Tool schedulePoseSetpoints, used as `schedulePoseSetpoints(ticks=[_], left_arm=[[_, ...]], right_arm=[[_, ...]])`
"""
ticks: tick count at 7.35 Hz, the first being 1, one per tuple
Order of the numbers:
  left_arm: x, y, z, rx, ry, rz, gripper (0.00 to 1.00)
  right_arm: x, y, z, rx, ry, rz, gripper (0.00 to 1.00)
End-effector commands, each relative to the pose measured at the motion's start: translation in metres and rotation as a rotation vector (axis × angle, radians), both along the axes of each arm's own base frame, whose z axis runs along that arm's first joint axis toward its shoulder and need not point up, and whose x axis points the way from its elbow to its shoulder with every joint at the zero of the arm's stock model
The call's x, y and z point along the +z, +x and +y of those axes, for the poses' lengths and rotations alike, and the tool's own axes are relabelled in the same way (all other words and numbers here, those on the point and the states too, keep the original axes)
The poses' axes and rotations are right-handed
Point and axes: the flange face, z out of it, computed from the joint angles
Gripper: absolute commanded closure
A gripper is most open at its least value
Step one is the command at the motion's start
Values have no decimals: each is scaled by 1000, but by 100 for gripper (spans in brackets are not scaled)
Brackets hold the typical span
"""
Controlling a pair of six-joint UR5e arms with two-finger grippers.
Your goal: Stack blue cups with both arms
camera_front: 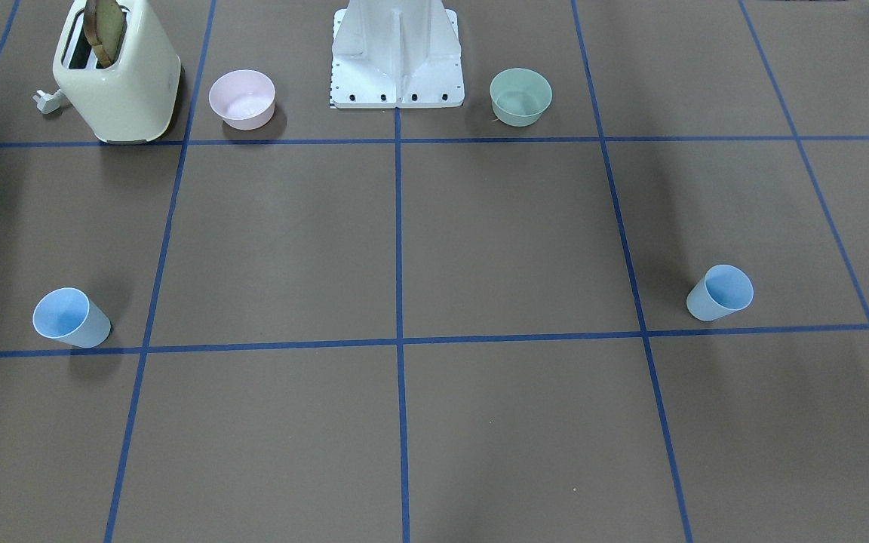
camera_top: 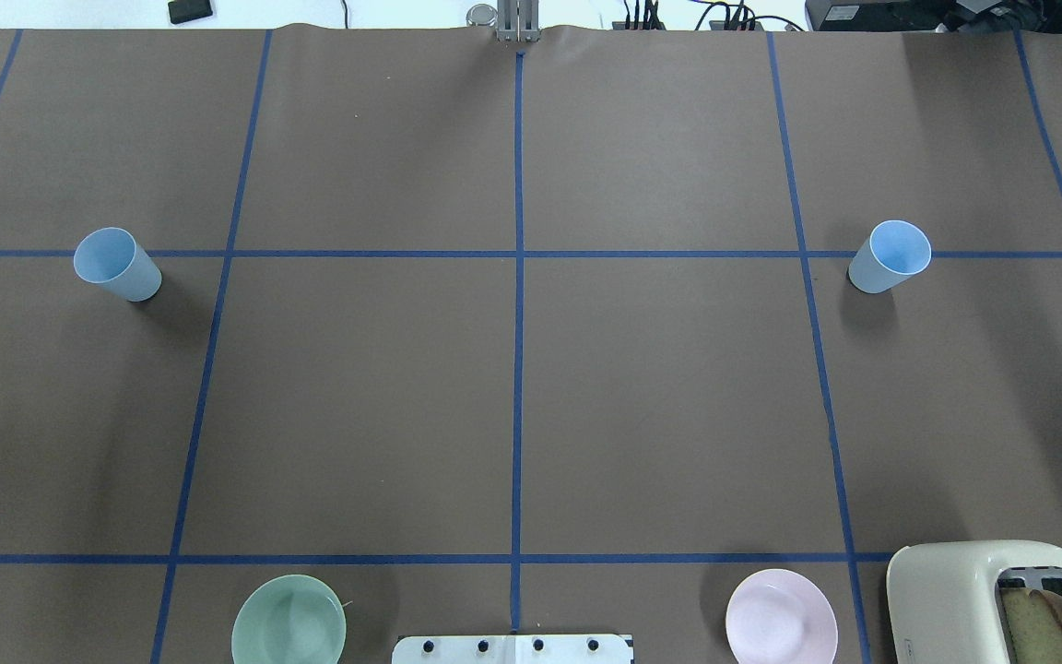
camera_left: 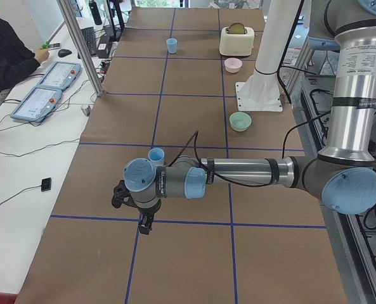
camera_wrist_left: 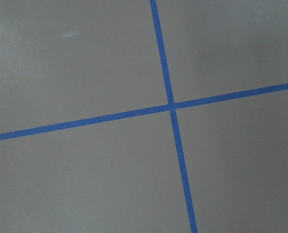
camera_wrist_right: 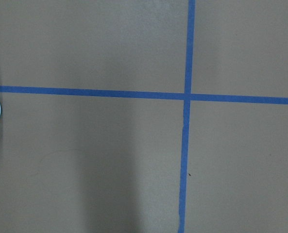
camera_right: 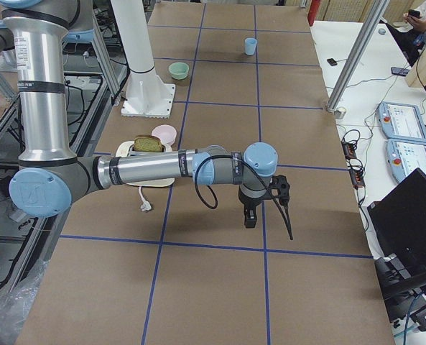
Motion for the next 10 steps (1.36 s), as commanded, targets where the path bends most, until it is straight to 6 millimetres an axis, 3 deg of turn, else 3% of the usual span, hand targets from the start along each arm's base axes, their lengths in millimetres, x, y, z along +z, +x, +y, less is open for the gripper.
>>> schedulePoseSetpoints(ticks=[1, 3, 4, 7, 9, 10], left_arm=[[0, 0, 0, -1, 0, 0, 1], [-2, 0, -2, -9, -6, 0, 1], [-20, 13, -10, -57, -48, 8, 1], [-84, 107, -23, -106, -77, 46, 1], [-101, 150, -26, -129, -91, 80, 1], [-117, 172, -35, -135, -106, 87, 1]], right_arm=[[-8, 0, -7, 3, 51, 0, 0], [-9, -2, -9, 1, 53, -5, 0], [-8, -2, -9, 1, 55, -1, 0], [-25, -40, -21, -69, 88, -3, 0], [-54, -66, -43, -71, 97, -13, 0], [-70, -96, -48, -60, 55, -21, 0]])
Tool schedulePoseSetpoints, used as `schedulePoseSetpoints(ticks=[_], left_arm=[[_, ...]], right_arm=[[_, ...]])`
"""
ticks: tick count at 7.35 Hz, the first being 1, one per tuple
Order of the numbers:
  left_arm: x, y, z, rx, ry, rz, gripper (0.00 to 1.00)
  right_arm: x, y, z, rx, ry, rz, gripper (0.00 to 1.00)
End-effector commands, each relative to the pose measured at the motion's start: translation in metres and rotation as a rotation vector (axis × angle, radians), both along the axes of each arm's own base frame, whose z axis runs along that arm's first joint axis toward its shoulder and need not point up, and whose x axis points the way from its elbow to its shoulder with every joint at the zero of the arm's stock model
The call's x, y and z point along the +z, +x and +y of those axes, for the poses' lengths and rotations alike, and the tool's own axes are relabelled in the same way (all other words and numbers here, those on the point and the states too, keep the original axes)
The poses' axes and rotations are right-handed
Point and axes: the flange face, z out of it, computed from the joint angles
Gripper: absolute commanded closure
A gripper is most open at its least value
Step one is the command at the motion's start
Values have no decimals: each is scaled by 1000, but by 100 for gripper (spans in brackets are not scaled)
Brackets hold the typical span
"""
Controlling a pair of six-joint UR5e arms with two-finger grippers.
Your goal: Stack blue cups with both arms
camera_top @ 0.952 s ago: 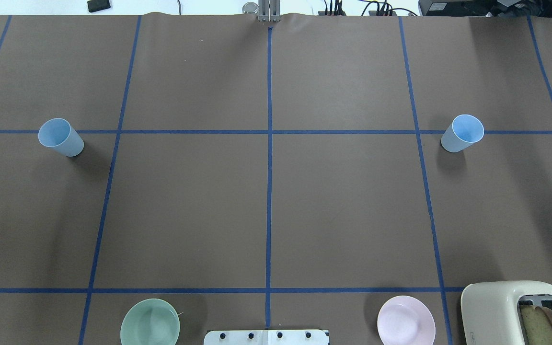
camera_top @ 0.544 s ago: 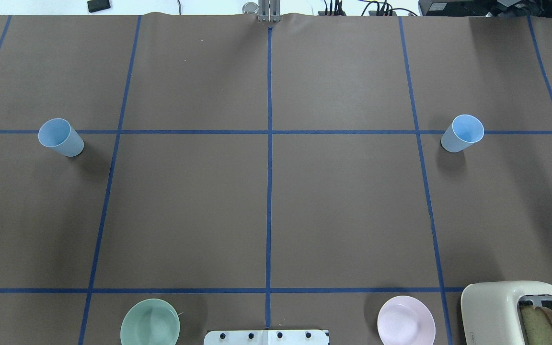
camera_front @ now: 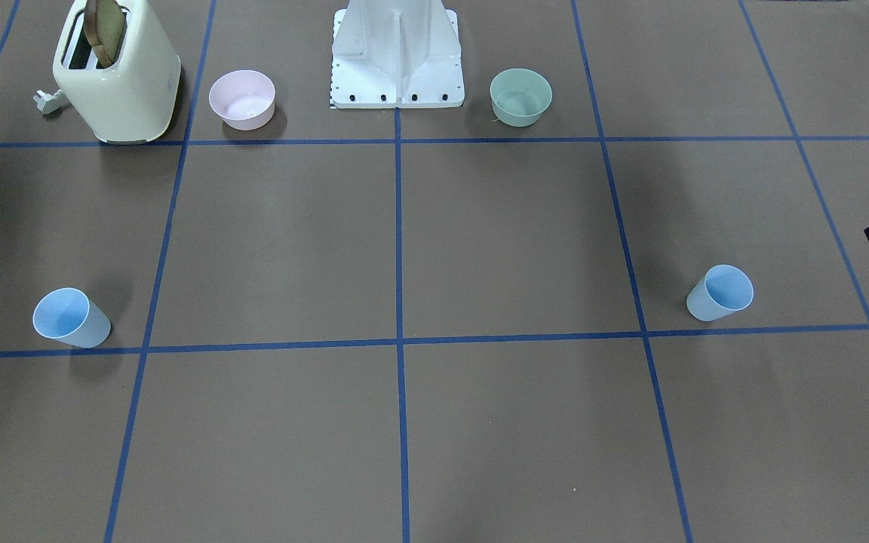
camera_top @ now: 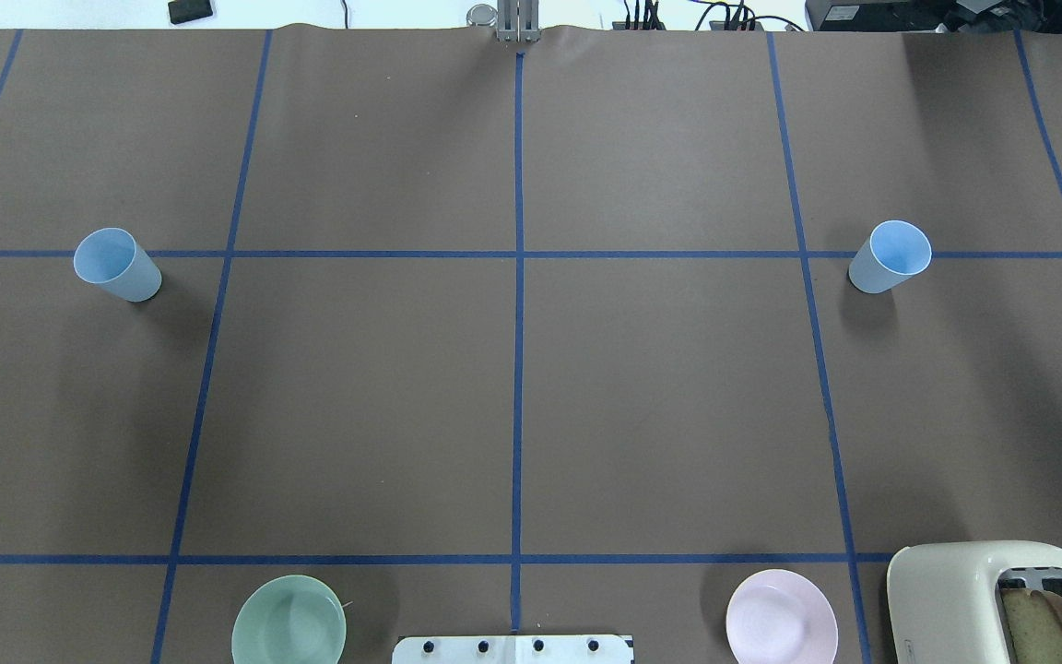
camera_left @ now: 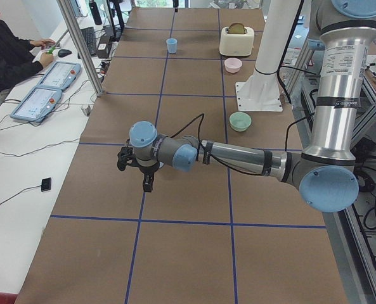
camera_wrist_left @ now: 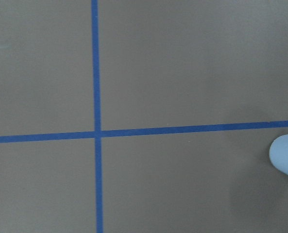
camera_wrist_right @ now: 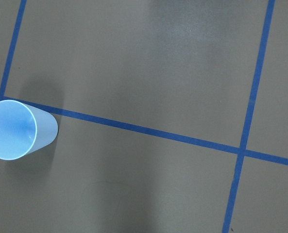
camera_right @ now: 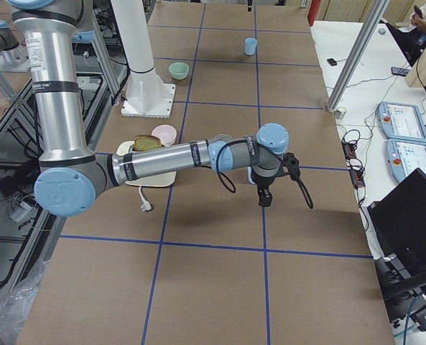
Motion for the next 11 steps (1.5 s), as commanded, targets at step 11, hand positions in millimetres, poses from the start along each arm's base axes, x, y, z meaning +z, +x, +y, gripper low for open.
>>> schedulePoseSetpoints(ticks=[11], left_arm=[[-29, 147, -34, 52, -52, 16, 5]], right_arm=[[-26, -117, -33, -105, 67, -2, 0]])
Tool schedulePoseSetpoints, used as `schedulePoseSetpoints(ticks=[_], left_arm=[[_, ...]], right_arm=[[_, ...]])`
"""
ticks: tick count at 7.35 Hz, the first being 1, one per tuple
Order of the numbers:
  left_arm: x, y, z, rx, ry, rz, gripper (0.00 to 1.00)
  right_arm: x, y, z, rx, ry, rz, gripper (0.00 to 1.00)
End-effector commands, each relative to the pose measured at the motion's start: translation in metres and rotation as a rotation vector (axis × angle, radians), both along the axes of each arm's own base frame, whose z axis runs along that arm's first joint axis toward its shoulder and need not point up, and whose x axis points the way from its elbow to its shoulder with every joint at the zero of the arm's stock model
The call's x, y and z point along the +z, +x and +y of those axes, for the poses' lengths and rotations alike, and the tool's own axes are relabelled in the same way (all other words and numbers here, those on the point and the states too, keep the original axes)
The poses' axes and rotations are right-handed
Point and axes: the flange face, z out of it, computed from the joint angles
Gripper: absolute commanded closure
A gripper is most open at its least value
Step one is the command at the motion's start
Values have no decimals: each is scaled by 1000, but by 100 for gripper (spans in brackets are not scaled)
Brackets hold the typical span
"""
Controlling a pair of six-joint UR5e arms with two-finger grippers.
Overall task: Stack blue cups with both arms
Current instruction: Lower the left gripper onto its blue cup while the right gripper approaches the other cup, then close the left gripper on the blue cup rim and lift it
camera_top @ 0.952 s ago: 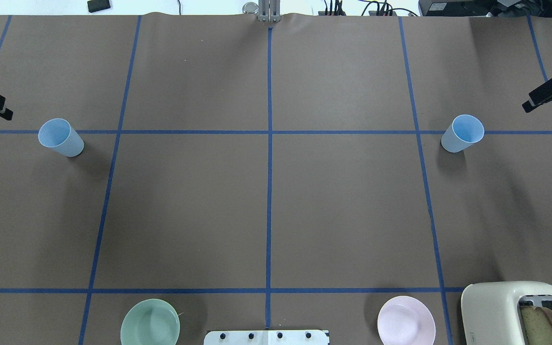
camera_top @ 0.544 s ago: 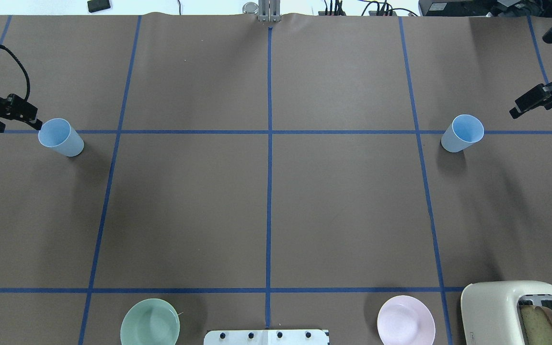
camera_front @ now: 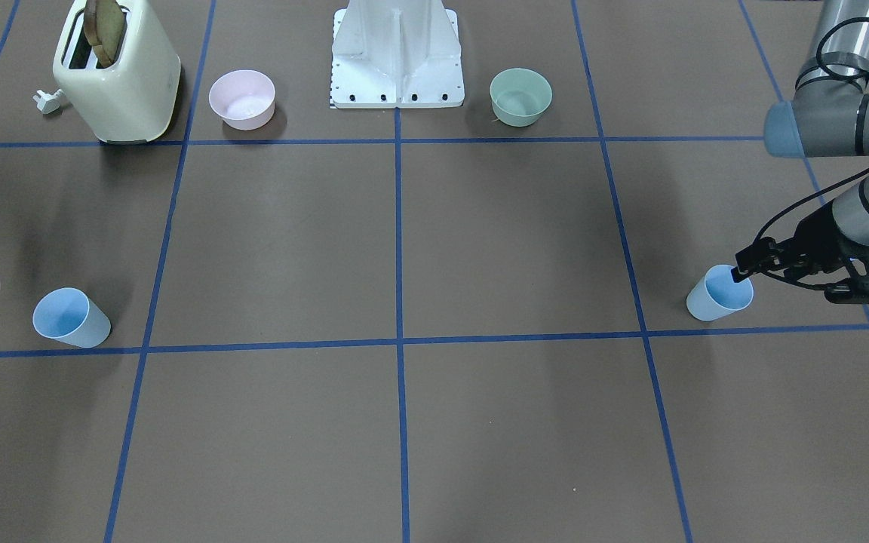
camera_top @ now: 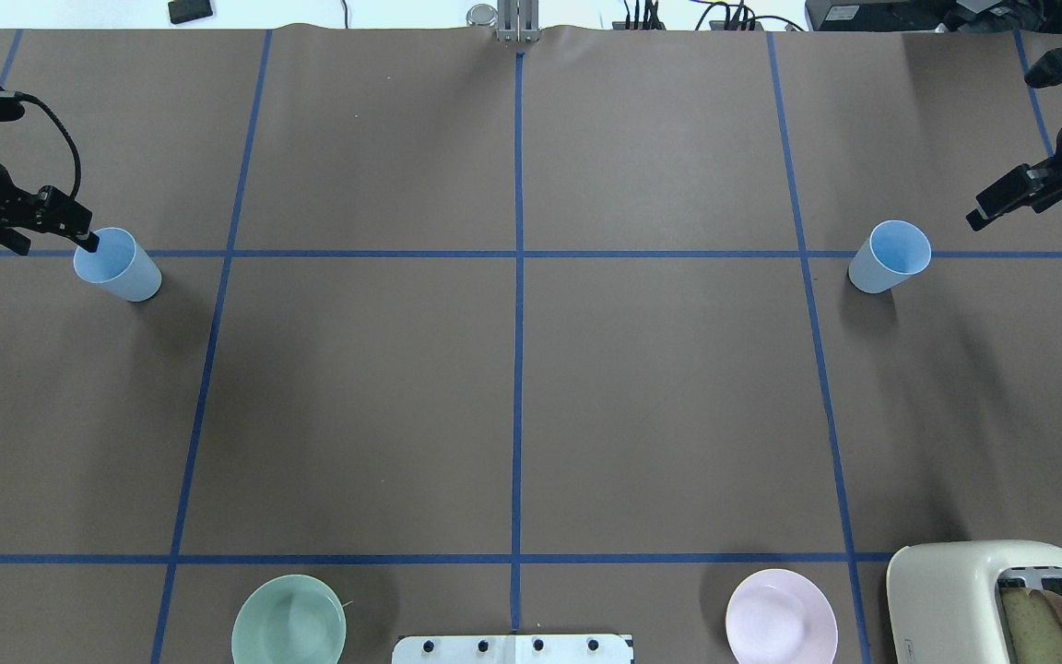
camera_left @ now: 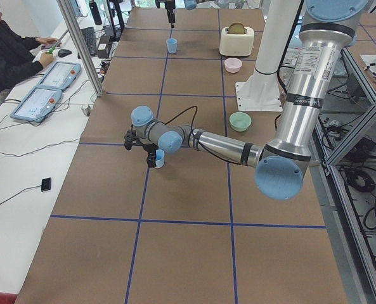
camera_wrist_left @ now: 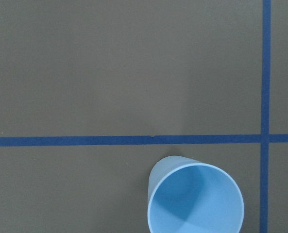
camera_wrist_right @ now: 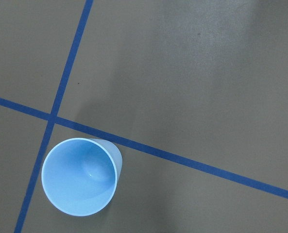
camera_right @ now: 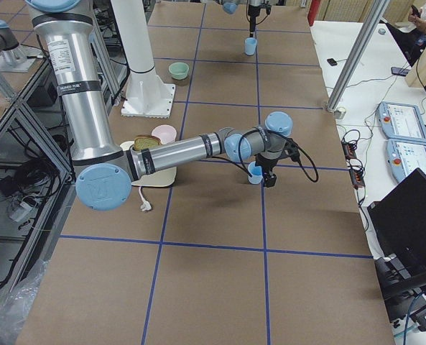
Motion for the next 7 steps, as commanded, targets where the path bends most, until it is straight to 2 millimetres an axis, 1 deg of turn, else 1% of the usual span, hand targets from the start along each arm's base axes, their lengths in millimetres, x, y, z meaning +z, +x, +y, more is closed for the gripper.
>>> schedulePoseSetpoints(ticks=[1, 2, 3, 4, 5, 6, 7], left_arm=[[7, 4, -2, 5, 0, 0, 6], [9, 11, 1, 17, -1, -1, 11], [10, 18, 3, 29, -5, -3, 15], [15, 25, 4, 40, -12, -6, 22], [15, 34, 4, 53, -13, -8, 25], [12, 36, 4, 55, -9, -5, 31], [13, 37, 4, 58, -10, -5, 51]], right_arm=[[-5, -14, -10, -14, 14, 2, 0], [-5, -16, -11, -13, 17, 5, 0], [-6, -16, -11, -11, 22, 3, 0], [-6, -16, -11, -11, 24, 3, 0], [-6, -17, -11, -11, 23, 4, 0], [-7, -17, -11, -11, 25, 4, 0], [-6, -17, -11, -11, 23, 4, 0]])
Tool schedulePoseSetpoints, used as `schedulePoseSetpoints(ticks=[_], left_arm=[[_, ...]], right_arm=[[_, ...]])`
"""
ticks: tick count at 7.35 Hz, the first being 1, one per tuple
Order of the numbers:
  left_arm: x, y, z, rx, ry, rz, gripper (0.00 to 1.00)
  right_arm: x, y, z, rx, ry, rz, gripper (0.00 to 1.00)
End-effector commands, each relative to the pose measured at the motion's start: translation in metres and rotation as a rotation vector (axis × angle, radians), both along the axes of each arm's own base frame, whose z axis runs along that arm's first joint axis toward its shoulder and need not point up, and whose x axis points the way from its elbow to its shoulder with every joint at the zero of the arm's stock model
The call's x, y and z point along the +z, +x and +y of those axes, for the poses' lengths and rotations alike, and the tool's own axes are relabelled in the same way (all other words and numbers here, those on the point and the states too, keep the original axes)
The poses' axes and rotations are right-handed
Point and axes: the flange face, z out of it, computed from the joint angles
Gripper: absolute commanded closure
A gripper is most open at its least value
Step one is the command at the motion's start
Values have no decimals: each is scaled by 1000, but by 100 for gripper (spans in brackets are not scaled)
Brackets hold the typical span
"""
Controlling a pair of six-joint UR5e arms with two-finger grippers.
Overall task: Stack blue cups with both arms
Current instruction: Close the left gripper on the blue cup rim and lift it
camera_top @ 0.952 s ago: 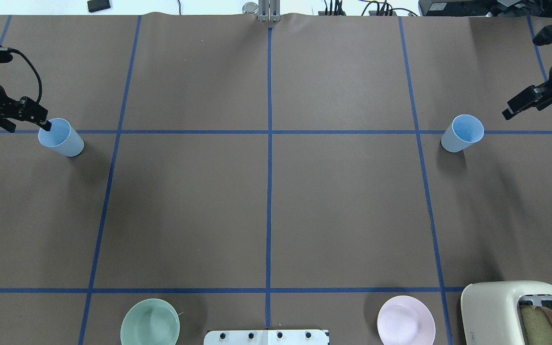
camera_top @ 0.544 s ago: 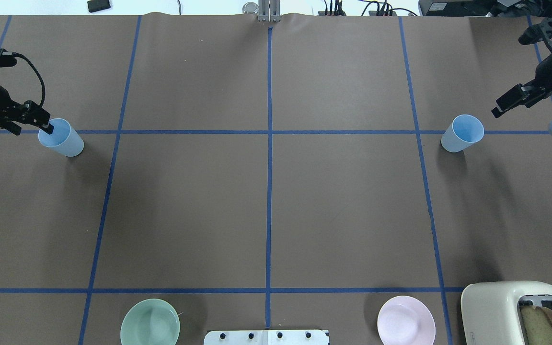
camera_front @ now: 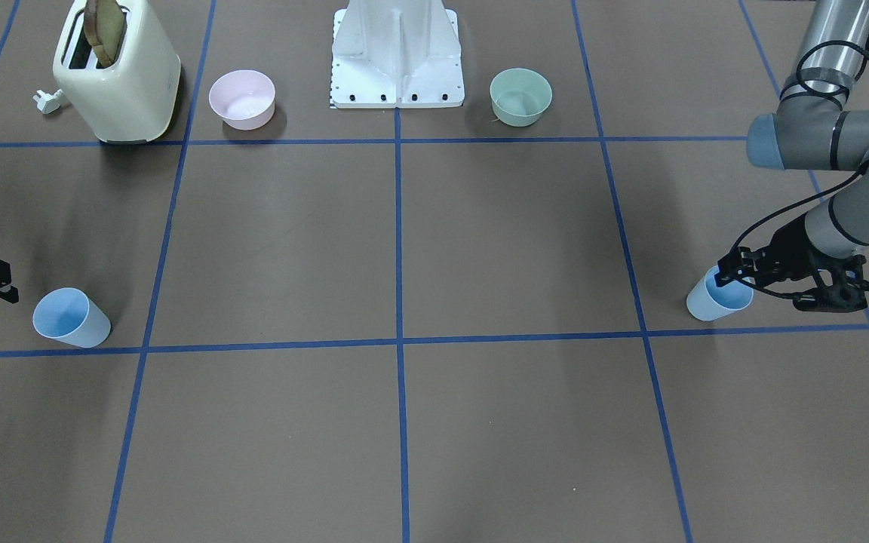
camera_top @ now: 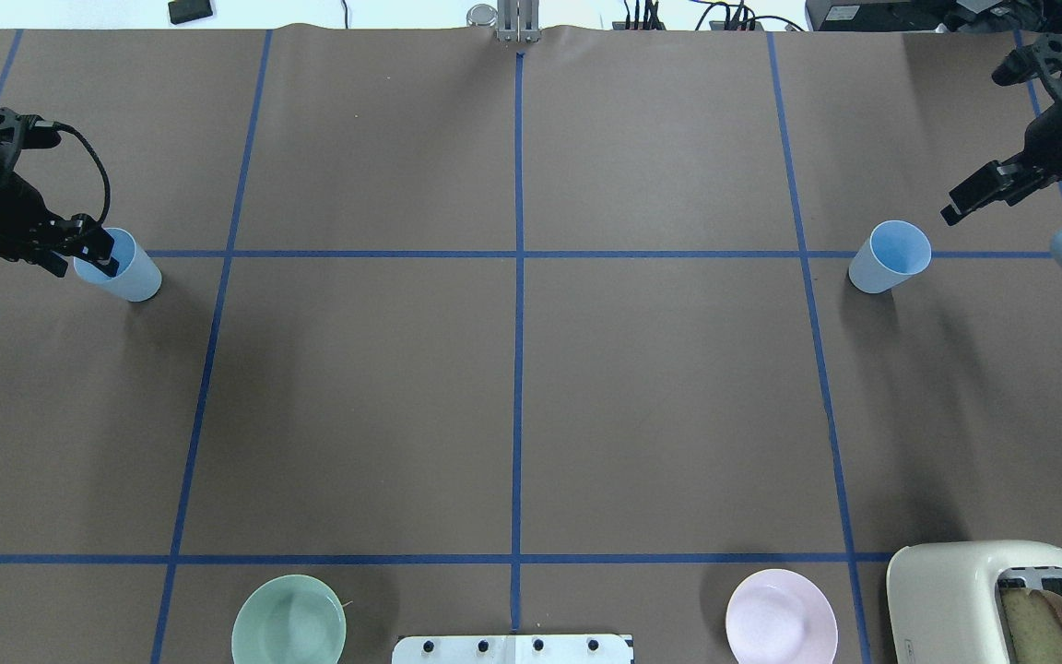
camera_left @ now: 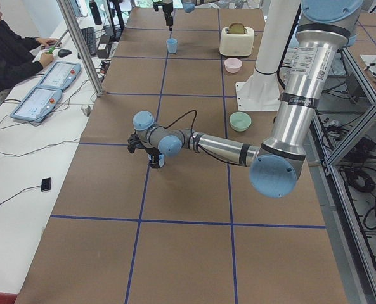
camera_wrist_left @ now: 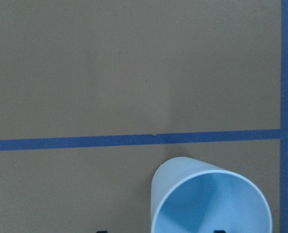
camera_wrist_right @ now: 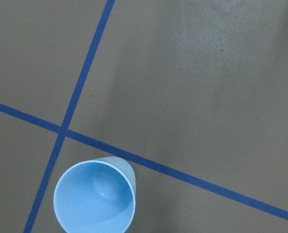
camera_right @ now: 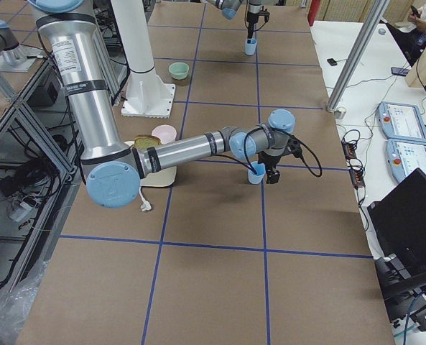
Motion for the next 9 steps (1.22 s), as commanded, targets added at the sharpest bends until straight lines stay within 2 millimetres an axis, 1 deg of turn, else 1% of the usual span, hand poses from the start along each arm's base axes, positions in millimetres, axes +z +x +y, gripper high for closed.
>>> schedulePoseSetpoints(ticks=[1, 2, 3, 4, 6, 7, 8, 9], left_arm=[[-2, 3, 0, 6, 3, 3, 82], [-3, 2, 0, 4, 5, 4, 98], [-9, 2, 0, 2, 12, 9, 100], [-8, 1, 0, 2, 12, 9, 100], [-21, -1, 0, -3, 31, 21, 100], [-33, -2, 1, -28, 16, 28, 100], [-66, 6, -13, -84, -23, 48, 100], [-93, 13, -24, -121, -67, 51, 100]], right_arm=[[0, 0, 0, 0, 0, 0, 0], [1, 0, 0, 3, 2, 7, 0], [1, 0, 0, 4, 4, 12, 0], [1, 0, 0, 4, 4, 12, 0], [1, 0, -1, 4, 6, 13, 0], [2, 0, 0, 4, 5, 14, 0], [4, 0, 1, 3, 2, 15, 0], [4, 0, 1, 3, 5, 16, 0]])
